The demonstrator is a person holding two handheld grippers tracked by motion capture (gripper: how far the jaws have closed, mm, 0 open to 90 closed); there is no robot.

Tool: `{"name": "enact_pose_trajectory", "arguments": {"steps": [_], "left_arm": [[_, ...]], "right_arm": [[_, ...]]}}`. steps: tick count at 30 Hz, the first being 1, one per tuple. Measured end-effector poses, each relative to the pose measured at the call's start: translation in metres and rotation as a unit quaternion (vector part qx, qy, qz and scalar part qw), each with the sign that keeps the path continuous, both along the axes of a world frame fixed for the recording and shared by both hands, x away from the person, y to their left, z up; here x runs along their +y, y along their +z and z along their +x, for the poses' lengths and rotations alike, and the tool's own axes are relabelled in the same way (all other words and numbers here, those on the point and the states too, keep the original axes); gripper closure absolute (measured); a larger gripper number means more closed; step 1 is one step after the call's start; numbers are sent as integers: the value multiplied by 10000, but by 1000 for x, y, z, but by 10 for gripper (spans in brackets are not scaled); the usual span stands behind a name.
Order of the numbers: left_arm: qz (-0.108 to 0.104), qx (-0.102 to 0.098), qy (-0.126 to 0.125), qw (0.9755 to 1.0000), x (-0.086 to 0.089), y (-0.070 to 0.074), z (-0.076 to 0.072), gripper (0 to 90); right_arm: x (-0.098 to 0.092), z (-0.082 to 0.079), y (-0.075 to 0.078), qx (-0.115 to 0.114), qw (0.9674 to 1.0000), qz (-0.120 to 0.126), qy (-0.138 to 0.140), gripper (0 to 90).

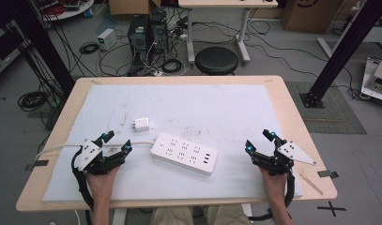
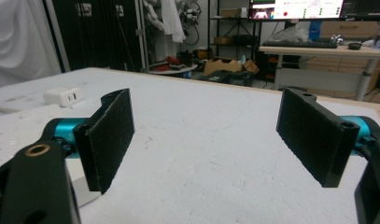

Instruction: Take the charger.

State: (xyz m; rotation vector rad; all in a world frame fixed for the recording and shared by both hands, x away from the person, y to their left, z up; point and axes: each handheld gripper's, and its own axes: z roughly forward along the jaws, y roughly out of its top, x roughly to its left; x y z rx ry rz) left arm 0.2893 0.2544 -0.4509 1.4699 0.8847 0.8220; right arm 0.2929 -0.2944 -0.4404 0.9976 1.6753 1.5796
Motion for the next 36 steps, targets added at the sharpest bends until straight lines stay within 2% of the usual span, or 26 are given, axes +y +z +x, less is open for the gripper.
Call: {"name": "enact_pose_trajectory", "arguments": {"steps": [3, 4, 19, 28, 29, 32, 34, 35, 36], "left_arm": [[25, 57, -3, 10000, -1, -1, 1, 245], [14, 163, -64, 9998, -1, -1, 3, 245], [157, 168, -12, 9997, -3, -1, 3, 245], [53, 203, -20, 9998, -3, -1, 4, 246], [24, 274, -41, 9996, -3, 2, 4, 255], [-3, 317, -105, 9994, -3, 6, 4, 255], [119, 379, -226, 9990, -4, 15, 5, 255], [119, 379, -226, 9990, -4, 15, 5, 255], [263, 454, -314, 9981, -5, 21, 5, 255]], "right_arm": [[-3, 2, -1, 41, 9999, 90, 30, 196], [-3, 2, -1, 71, 9999, 103, 38, 196], [-3, 4, -1, 84, 9999, 94, 4, 196], [-1, 3, -1, 73, 10000, 52, -39, 196], [-1, 3, -1, 78, 9999, 52, -34, 196], [-1, 3, -1, 89, 9999, 43, -35, 196], [-1, 3, -1, 87, 9999, 50, -41, 196], [-1, 2, -1, 102, 9999, 44, -40, 196], [0, 2, -1, 115, 9999, 59, -29, 196]]}}
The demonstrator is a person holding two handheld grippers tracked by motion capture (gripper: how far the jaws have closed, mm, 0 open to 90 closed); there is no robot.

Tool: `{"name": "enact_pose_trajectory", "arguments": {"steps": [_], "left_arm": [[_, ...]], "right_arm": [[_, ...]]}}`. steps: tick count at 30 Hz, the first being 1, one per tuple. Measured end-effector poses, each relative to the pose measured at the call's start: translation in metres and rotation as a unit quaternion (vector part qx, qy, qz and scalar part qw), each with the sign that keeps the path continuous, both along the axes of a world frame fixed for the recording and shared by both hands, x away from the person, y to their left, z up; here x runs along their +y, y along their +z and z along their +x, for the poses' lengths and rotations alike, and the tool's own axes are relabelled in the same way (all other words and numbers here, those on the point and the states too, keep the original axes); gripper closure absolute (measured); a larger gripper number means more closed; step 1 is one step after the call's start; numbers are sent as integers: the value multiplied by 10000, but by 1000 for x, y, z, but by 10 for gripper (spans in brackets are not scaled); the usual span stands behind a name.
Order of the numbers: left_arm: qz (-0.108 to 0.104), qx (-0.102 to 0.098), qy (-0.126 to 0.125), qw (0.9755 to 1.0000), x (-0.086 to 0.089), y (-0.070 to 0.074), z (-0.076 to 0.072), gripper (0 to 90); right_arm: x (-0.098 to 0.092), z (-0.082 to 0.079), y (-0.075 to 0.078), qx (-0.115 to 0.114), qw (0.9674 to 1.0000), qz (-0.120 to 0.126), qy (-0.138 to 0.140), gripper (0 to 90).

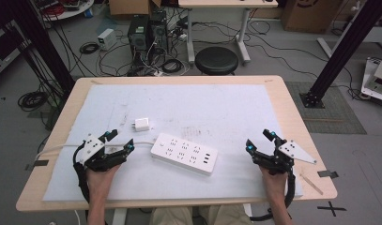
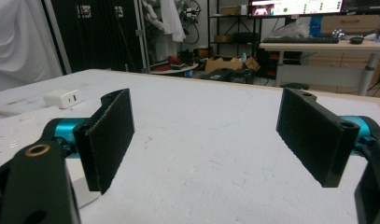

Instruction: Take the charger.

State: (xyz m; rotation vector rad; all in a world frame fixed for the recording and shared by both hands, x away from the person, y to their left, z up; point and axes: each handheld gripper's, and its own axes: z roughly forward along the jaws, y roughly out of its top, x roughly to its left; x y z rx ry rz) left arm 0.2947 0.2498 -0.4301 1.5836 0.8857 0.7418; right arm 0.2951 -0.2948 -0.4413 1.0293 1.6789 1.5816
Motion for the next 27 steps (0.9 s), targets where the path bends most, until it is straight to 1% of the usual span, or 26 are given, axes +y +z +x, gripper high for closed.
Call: {"name": "enact_pose_trajectory", "arguments": {"steps": [1, 2, 4, 5, 6, 7, 8, 9, 10, 11, 12, 13, 14, 18, 19, 20, 21, 22, 23, 24, 25, 26, 27], "left_arm": [[23, 67, -64, 10000, 0, 3, 1, 255], [77, 186, -109, 9997, 0, 6, 2, 255], [208, 351, -150, 9991, -1, 12, 4, 255], [208, 351, -150, 9991, -1, 12, 4, 255], [293, 415, -150, 9986, -2, 15, 6, 255], [293, 415, -150, 9986, -2, 15, 6, 255], [492, 463, -184, 9975, -2, 22, 10, 255], [492, 463, -184, 9975, -2, 22, 10, 255], [519, 511, -239, 9971, -2, 24, 12, 263], [551, 538, -297, 9966, -1, 26, 14, 290], [623, 551, -374, 9958, -1, 28, 16, 301], [772, 593, -402, 9944, -1, 33, 21, 301], [824, 637, -413, 9937, 0, 35, 23, 301], [1127, 840, -479, 9889, 3, 44, 36, 290], [1224, 926, -529, 9867, 4, 46, 40, 276], [1261, 1032, -588, 9849, 5, 48, 45, 255], [1394, 1119, -672, 9816, 7, 50, 49, 248], [1394, 1119, -672, 9816, 7, 50, 49, 242], [1632, 1224, -729, 9763, 7, 53, 58, 233], [1740, 1291, -789, 9731, 7, 54, 62, 233], [1740, 1291, -789, 9731, 7, 54, 62, 232], [1993, 1430, -899, 9653, 5, 55, 70, 227], [1993, 1430, -899, 9653, 5, 55, 70, 226]], "right_arm": [[0, 0, 0, -29, 10000, -21, 8, 196], [0, 0, 0, -47, 10000, -30, 15, 196], [0, 0, 0, -47, 10000, -52, -29, 196], [0, 0, 0, -47, 10000, -52, -29, 196], [1, 0, 0, -60, 10000, -67, -22, 197], [1, 0, 0, -60, 10000, -67, -22, 197], [1, 0, 0, -82, 9999, -86, -15, 196], [1, 0, 0, -82, 9999, -86, -15, 196], [1, -1, 0, -57, 9999, -94, -25, 196], [1, -1, 0, -51, 9999, -99, -32, 196], [1, -1, 0, -54, 9999, -93, -22, 196], [1, -1, 0, -42, 9999, -94, -25, 196], [1, -1, 0, -47, 9999, -98, -24, 196], [1, -1, 0, -83, 9999, -120, 0, 196], [1, -1, 0, -90, 9999, -118, 5, 196], [1, -1, 0, -93, 9999, -117, 4, 197], [2, -1, 0, -95, 9999, -112, 5, 197], [2, 0, 0, -110, 9999, -124, 11, 196], [2, -1, 0, -104, 9999, -129, 8, 197], [2, -1, 0, -107, 9999, -136, 6, 196], [2, -1, 0, -107, 9999, -136, 6, 196], [2, -1, 0, -84, 9999, -132, -13, 197], [2, -1, 0, -84, 9999, -132, -13, 197]]}}
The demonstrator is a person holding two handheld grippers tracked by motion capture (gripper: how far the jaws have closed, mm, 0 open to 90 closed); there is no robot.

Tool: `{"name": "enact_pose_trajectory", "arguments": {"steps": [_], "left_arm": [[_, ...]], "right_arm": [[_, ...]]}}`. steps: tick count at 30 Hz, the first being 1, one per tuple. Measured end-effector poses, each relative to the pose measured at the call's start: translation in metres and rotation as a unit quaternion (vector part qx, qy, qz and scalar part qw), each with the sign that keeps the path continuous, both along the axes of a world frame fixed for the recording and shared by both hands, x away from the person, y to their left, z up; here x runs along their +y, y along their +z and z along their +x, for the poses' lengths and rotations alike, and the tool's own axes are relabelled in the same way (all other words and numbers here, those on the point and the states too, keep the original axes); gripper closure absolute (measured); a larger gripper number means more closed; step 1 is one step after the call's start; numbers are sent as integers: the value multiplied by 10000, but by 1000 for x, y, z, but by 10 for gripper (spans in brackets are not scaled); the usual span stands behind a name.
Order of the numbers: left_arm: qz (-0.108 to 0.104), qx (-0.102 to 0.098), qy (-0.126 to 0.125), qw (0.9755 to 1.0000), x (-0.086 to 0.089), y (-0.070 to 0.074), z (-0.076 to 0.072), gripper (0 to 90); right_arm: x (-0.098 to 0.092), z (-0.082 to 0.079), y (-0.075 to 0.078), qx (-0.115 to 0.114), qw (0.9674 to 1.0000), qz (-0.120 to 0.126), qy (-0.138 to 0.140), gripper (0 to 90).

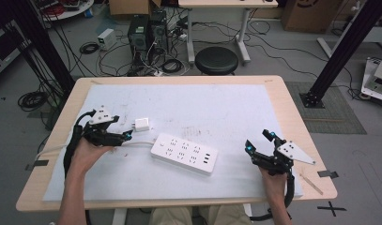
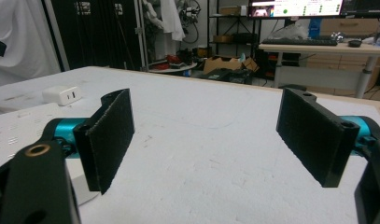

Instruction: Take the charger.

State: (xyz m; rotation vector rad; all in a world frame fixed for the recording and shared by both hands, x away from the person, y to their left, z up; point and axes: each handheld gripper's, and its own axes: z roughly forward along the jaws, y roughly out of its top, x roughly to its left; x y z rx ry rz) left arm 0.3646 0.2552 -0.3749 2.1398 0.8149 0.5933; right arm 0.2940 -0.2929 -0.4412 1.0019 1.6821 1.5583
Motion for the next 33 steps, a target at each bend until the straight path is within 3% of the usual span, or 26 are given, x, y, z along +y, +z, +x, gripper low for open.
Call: {"name": "enact_pose_trajectory", "arguments": {"steps": [1, 4, 7, 11, 15, 16, 17, 19, 20, 21, 24, 33], "left_arm": [[261, 87, -129, 9995, -4, 0, 7, 211], [445, 212, -341, 9982, -9, 0, 14, 201], [829, 409, -641, 9937, -18, 0, 28, 201], [1109, 539, -972, 9876, -26, 2, 43, 206], [1160, 642, -1131, 9847, -30, 3, 51, 211], [1140, 839, -1351, 9807, -31, -1, 65, 211], [1140, 839, -1351, 9807, -31, -1, 65, 211], [1178, 947, -1474, 9775, -31, -6, 77, 211], [1178, 947, -1474, 9775, -31, -6, 77, 211], [1204, 937, -1597, 9753, -30, -10, 84, 211], [1208, 982, -1690, 9732, -27, -15, 93, 216], [993, 1080, -1912, 9705, -24, -28, 108, 224]], "right_arm": [[0, 0, 0, 17, 10000, 8, -3, 196], [1, 0, 0, -2, 10000, -23, 6, 196], [1, 0, 0, 19, 10000, -29, -1, 196], [1, 0, 0, 13, 10000, -29, -3, 196], [1, 1, 0, -35, 10000, -61, 11, 196], [1, 0, 0, -22, 10000, -69, 2, 196], [1, 0, 0, -21, 10000, -59, 0, 196], [1, 0, 0, -22, 10000, -62, 1, 197], [1, 0, 0, -22, 10000, -62, 1, 197], [1, 0, 0, -17, 10000, -74, 3, 197], [2, 0, 0, -1, 10000, -68, 1, 196], [3, 0, 0, -5, 9999, -103, -10, 197]]}}
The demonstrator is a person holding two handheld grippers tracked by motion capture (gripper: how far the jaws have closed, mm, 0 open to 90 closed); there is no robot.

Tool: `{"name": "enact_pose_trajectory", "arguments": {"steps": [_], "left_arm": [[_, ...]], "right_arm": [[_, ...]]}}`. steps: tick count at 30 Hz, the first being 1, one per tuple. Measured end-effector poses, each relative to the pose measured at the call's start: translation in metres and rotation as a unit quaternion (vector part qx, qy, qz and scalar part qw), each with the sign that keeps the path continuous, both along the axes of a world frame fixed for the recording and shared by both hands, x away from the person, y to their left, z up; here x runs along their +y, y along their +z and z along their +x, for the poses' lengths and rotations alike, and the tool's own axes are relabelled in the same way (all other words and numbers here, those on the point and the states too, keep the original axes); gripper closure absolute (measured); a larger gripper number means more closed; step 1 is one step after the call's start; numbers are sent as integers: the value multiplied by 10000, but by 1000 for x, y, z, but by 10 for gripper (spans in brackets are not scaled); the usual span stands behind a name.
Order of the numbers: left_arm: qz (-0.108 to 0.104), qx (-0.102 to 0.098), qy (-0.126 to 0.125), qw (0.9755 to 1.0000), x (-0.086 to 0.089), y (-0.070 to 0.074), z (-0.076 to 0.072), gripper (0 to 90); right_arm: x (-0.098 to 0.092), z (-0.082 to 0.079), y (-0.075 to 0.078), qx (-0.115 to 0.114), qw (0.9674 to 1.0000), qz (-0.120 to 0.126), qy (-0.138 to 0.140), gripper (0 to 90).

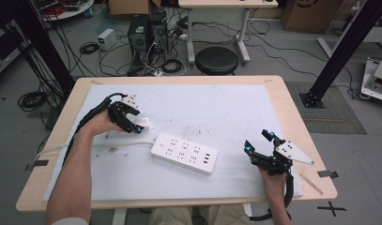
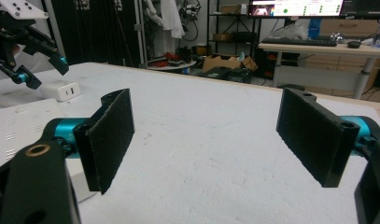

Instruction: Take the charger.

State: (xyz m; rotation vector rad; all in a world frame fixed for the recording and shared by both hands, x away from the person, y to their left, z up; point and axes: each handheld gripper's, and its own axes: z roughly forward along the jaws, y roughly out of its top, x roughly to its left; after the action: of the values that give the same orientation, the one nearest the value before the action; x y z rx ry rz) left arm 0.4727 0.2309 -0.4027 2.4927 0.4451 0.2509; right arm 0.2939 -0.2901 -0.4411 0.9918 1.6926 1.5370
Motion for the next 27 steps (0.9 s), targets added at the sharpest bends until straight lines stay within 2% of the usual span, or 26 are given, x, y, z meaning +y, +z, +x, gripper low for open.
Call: {"name": "enact_pose_trajectory", "arguments": {"steps": [1, 4, 11, 13, 19, 20, 27], "left_arm": [[-36, 76, -40, 10000, 1, -1, 3, 225], [-108, 110, -120, 9998, 2, -4, 6, 234], [-17, 214, -272, 9994, -3, -12, 9, 254], [44, 248, -264, 9993, -6, -17, 11, 258], [37, 228, -268, 9994, -9, -21, 13, 286], [108, 235, -314, 9992, -9, -22, 14, 302], [-2, 243, -208, 9995, -6, -22, 13, 335]], "right_arm": [[0, 0, 0, -10, 10000, -11, -2, 197], [1, 0, 0, -2, 10000, -31, -1, 196], [1, 0, 0, -42, 10000, -85, -4, 197], [1, 0, 0, 2, 10000, -26, -4, 197], [0, 0, 0, 8, 10000, -17, -8, 197], [0, 0, 0, 14, 10000, -9, -4, 197], [0, 0, 0, 31, 10000, -22, 0, 197]]}}
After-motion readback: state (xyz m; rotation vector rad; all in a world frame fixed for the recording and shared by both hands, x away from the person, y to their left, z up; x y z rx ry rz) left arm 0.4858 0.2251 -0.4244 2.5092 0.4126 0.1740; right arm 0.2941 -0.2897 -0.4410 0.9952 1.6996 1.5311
